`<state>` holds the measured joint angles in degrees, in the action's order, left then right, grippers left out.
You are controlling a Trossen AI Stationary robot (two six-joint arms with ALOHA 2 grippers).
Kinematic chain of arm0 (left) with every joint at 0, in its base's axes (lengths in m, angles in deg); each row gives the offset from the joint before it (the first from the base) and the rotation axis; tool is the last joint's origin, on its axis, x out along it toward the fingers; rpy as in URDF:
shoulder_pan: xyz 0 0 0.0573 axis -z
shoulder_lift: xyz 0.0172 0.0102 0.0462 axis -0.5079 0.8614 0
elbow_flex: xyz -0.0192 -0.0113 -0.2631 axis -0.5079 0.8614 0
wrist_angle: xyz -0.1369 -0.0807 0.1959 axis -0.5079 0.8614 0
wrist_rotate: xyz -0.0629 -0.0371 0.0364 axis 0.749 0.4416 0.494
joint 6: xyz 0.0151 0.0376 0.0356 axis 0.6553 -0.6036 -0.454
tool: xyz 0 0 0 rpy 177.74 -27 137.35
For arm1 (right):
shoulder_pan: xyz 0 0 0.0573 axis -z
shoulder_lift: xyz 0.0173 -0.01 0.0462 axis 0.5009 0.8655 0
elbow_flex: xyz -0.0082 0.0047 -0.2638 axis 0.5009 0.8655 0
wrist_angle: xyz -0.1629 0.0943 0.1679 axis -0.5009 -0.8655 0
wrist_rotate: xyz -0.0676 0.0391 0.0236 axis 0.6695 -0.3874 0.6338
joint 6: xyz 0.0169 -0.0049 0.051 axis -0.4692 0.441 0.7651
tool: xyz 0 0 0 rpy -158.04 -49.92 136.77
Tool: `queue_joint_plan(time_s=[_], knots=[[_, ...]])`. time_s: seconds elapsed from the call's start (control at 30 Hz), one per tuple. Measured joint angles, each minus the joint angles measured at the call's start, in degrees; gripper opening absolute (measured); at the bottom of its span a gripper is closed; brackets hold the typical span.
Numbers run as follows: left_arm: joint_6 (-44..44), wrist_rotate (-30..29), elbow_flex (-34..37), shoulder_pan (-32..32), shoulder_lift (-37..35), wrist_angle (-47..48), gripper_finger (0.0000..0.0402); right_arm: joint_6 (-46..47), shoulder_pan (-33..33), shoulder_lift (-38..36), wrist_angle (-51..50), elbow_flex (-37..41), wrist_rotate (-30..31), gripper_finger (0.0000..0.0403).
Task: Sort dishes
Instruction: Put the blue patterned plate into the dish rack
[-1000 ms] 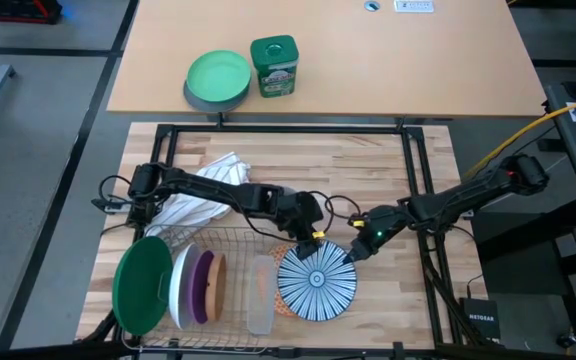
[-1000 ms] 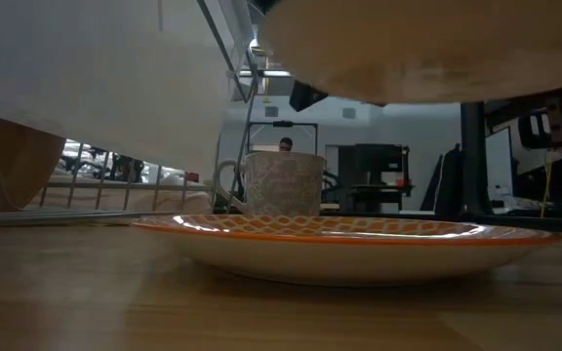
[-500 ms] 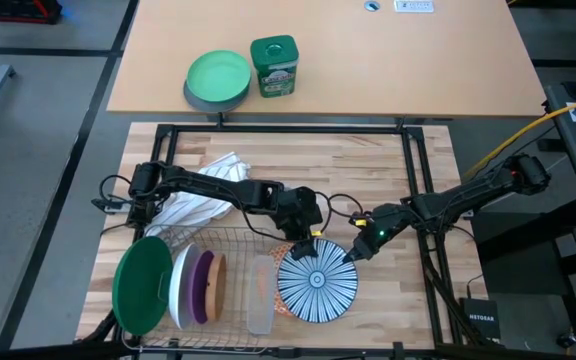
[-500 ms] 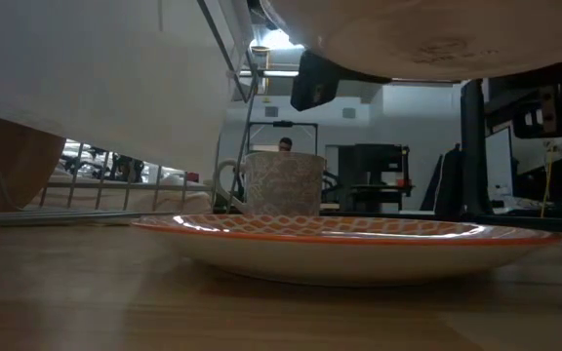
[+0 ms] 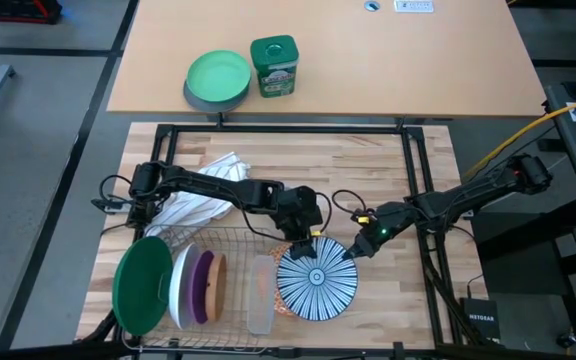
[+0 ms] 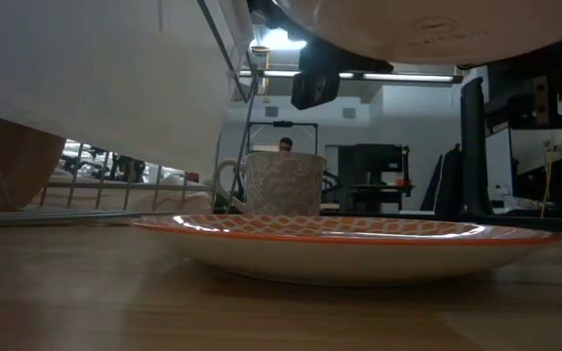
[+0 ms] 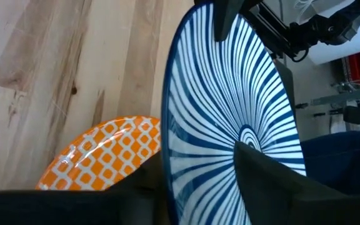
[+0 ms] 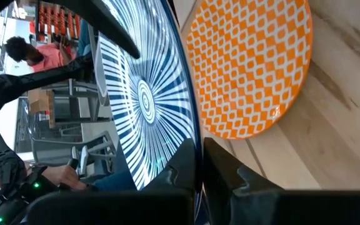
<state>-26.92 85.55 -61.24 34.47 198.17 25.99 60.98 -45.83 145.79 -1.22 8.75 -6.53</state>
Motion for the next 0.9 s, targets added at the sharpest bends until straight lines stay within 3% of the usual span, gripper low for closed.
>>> queue_joint_plan(time_s=[0.33,0.63,0.9], knots=[[2.31,0.34,0.04,-0.86,0.00,0.24,0.0016,-1.00,-0.02,-0.39,-0.29,-0.02,0.84,0.0017],[3.02,-0.36,0.09,-1.31,0.02,-0.24,0.0006,1.85,0.15,-0.44,0.44,-0.11,0.63,0.0088],[3.95,0.15,0.07,-1.29,0.02,-0.46,0.0003,8.41,0.14,-0.69,1.26,-0.11,-4.85,0.0097]])
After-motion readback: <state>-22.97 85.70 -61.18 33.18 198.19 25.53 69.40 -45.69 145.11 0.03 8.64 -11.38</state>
